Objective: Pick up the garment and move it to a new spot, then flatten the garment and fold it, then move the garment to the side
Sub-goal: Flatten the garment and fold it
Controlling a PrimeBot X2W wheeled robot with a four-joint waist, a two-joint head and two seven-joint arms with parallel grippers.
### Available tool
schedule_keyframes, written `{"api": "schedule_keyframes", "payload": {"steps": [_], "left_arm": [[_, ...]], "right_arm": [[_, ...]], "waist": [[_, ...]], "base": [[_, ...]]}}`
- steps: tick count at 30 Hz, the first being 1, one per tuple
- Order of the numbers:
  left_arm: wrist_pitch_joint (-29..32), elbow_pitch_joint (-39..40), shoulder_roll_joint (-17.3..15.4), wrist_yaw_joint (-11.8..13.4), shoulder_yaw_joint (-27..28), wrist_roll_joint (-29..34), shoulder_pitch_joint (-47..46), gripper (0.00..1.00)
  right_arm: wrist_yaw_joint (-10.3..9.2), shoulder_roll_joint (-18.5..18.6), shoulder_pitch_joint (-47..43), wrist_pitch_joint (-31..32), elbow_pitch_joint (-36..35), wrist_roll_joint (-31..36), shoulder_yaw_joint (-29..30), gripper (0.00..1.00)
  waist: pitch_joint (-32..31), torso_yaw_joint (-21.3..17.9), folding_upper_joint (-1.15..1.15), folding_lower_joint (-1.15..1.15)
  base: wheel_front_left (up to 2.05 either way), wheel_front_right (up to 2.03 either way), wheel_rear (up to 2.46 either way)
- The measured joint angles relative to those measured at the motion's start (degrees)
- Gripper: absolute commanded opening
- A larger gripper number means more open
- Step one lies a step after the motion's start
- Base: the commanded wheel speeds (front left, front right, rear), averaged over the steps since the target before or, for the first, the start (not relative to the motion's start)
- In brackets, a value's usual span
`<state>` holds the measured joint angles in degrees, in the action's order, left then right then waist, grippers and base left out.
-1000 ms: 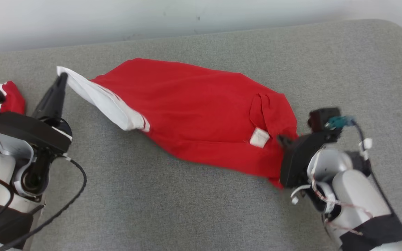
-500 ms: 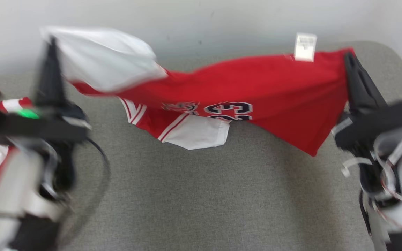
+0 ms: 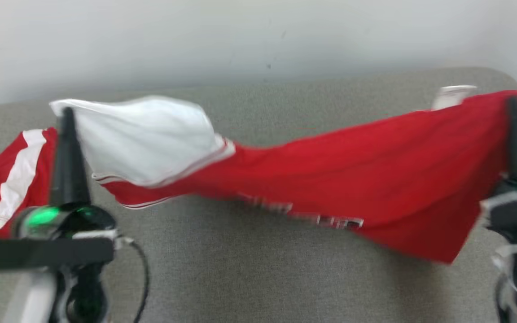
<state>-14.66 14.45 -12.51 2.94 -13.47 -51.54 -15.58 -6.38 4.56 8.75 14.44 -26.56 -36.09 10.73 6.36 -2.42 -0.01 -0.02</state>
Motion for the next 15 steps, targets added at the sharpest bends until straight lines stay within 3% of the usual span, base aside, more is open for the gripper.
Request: {"api": "schedule_keyframes", "payload": {"steps": [4,7,9,12,15], "left_arm": [[3.6,-10.6,2.2,1.1,-3.8,0.0,-6.9,0.00],[5.1,-24.7,3.5,2.1,-5.0,3.5,-19.8,0.00],[4.6,-31.1,3.5,2.7,-4.0,6.9,-28.6,0.00],[1.6,-33.4,3.4,3.2,-1.7,12.2,-41.2,0.00],[0.0,-27.4,3.6,3.0,-2.3,16.4,-47.8,0.00]], "right_arm": [[-0.02,0.5,9.7,2.2,16.3,1.0,-5.0,0.00],[0.66,0.7,23.5,2.1,32.5,2.7,-9.0,0.00],[1.31,0.9,34.1,0.5,39.1,4.8,-10.1,0.00],[1.69,1.3,47.8,-5.1,40.7,5.0,-6.7,0.00],[3.86,4.5,52.2,-8.6,37.0,4.4,-4.6,0.00]], "waist": [[1.9,-0.3,0.00,0.02],[3.8,-0.5,0.01,0.03],[4.8,-0.7,0.03,0.05],[5.9,-1.2,0.02,0.05],[6.2,-1.1,0.01,0.02]], "base": [[0.00,0.00,0.00],[0.00,0.00,0.00],[0.00,0.00,0.00],[0.00,0.00,0.00],[0.00,0.00,0.00]]}}
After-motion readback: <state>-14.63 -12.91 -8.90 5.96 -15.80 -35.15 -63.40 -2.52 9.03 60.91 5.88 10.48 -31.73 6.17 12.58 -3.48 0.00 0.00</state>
